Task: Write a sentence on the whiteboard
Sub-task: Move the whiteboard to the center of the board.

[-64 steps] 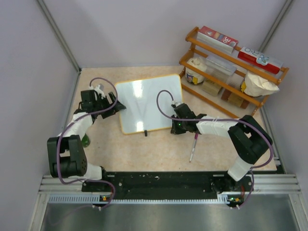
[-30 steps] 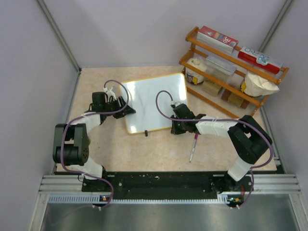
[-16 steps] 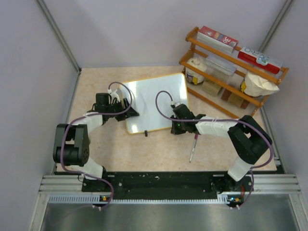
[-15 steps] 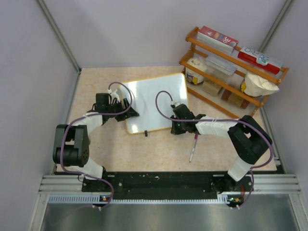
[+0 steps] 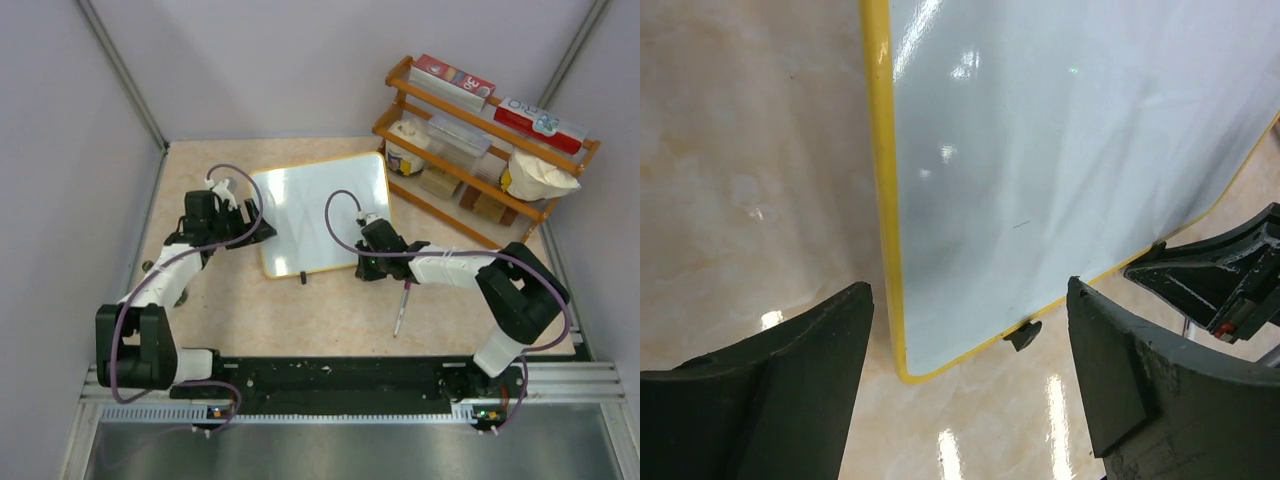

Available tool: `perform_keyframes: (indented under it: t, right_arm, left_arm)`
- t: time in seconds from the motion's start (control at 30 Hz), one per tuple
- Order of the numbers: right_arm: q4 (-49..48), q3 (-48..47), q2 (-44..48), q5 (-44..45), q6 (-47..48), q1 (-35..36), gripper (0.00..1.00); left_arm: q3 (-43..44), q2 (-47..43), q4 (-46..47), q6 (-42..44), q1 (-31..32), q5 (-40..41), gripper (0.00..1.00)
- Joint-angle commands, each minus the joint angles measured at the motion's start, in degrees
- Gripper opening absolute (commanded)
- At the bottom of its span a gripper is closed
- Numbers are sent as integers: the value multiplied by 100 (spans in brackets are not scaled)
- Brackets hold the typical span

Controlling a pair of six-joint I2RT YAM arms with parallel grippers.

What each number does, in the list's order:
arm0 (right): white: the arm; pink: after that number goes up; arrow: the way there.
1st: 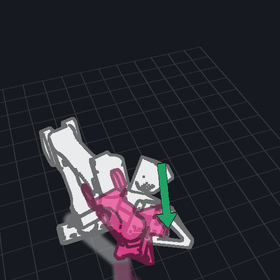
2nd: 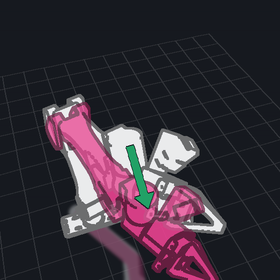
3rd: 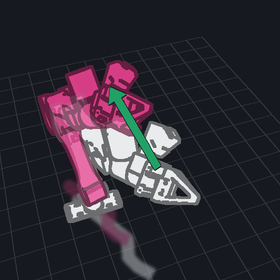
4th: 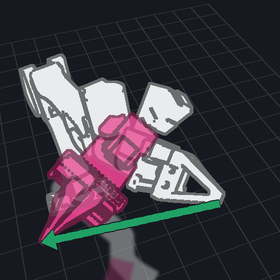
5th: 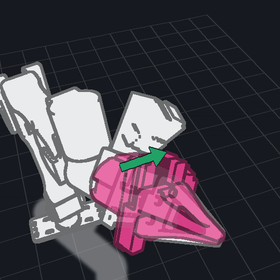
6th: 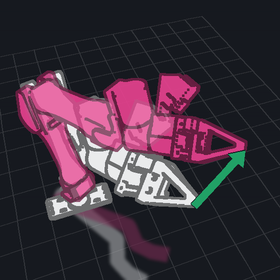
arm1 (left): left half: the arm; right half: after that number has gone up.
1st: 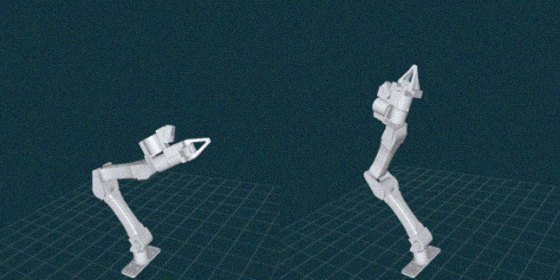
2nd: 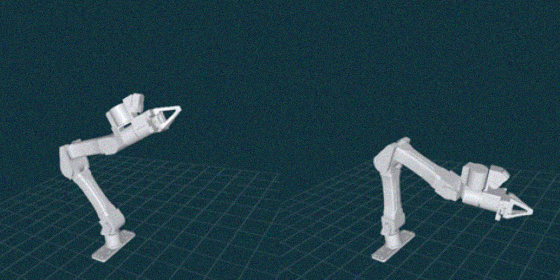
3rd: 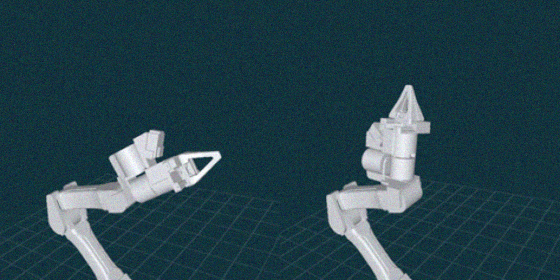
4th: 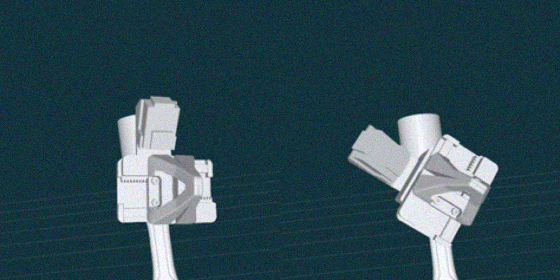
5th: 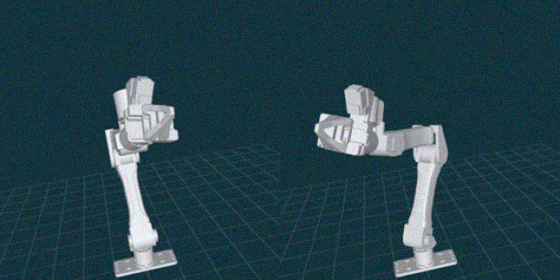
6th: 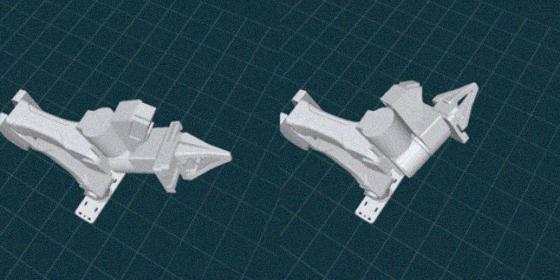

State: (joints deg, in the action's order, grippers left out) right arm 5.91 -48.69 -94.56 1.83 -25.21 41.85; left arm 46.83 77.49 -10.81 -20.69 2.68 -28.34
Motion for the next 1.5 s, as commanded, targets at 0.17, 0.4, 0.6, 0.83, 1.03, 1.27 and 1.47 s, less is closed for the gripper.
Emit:
perform_keyframes:
  t: [0.17,0.4,0.6,0.83,1.03,1.27,1.47]
  right_arm:
    - [50,482,377,169,-28,78,0]
    - [173,746,658,204,-28,87,0]
    - [217,1071,939,152,-63,104,0]
    - [287,1414,1335,178,-142,210,0]
    - [718,1178,1633,275,-107,219,18]
    - [1359,861,2460,169,-186,228,49]
    - [1632,808,2978,99,-361,228,69]
  left_arm:
    - [414,-1210,-641,381,-30,961,83]
    - [555,-1482,-879,469,-30,1032,84]
    - [520,-1570,-879,452,-30,936,84]
    - [520,-1632,-862,416,-22,839,84]
    - [608,-1694,-888,381,-22,646,83]
    - [678,-1983,-958,381,-22,575,84]
    - [696,-2317,-1204,460,-30,443,84]
